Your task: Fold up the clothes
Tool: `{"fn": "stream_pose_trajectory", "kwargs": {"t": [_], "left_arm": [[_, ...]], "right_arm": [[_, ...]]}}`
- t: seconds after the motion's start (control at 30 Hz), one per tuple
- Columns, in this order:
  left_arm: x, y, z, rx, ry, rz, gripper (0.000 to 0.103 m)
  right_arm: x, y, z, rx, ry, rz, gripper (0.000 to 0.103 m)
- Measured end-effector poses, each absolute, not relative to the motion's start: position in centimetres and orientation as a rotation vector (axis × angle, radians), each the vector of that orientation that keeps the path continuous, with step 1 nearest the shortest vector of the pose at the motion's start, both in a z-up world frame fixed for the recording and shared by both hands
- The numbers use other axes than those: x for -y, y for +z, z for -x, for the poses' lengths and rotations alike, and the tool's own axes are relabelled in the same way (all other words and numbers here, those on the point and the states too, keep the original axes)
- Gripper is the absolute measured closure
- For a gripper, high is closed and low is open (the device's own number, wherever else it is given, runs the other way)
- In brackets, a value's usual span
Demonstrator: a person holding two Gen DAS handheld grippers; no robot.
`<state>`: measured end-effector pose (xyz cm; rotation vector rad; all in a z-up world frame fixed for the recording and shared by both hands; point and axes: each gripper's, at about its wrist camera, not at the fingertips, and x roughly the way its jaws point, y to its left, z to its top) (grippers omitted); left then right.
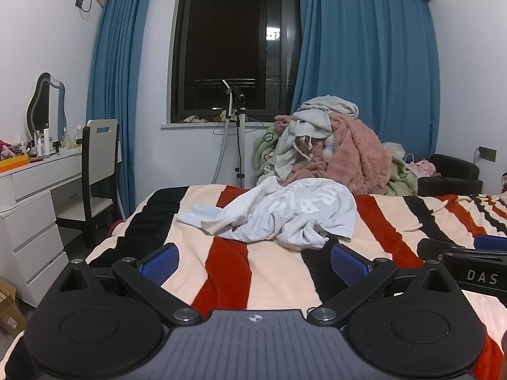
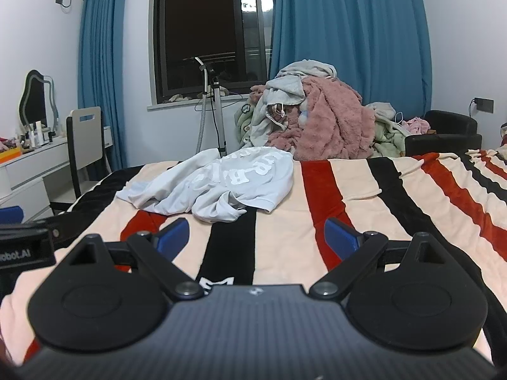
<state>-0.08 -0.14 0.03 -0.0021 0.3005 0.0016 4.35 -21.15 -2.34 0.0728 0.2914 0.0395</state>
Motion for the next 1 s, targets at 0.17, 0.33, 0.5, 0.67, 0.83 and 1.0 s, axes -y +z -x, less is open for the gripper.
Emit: {"fn": "stream_pose_trajectory", "kwargs": {"t": [0.17, 0.33, 0.5, 0.67, 0.83, 1.0], "left_arm": [[0.3, 0.07, 0.18, -0.298, 0.004, -0.003, 0.0], [0.47, 0.11, 0.27, -0.297, 0.006, -0.008, 0.0], [0.87, -0.01, 0.16, -0.306, 0.008, -0.016, 0.0], [0.78, -0.27, -0.09, -0.316, 0.001, -0.002, 0.0], [0.21, -0.12, 0.19, -0.317, -0.014, 0.023, 0.0], [-0.11, 0.16, 0.47, -0.31, -0.029, 0.034, 0.0]], "right_arm": [[21.48, -2.55, -4.86, -0.311, 0.042, -0.082, 0.009], [21.03, -2.51, -4.89, -0.305, 0.026, -0.055, 0.009], [21.26, -2.51, -4.7, -0.294, 0.016, -0.071, 0.009], [21.49, -2.72, -4.95, -0.296, 0.003, -0.072, 0.009], [21.54, -3.01, -5.09, -0.293, -0.008, -0.07, 0.009], [21.52, -2.88, -5.2, -0.301, -0.021, -0.092, 0.009]]}}
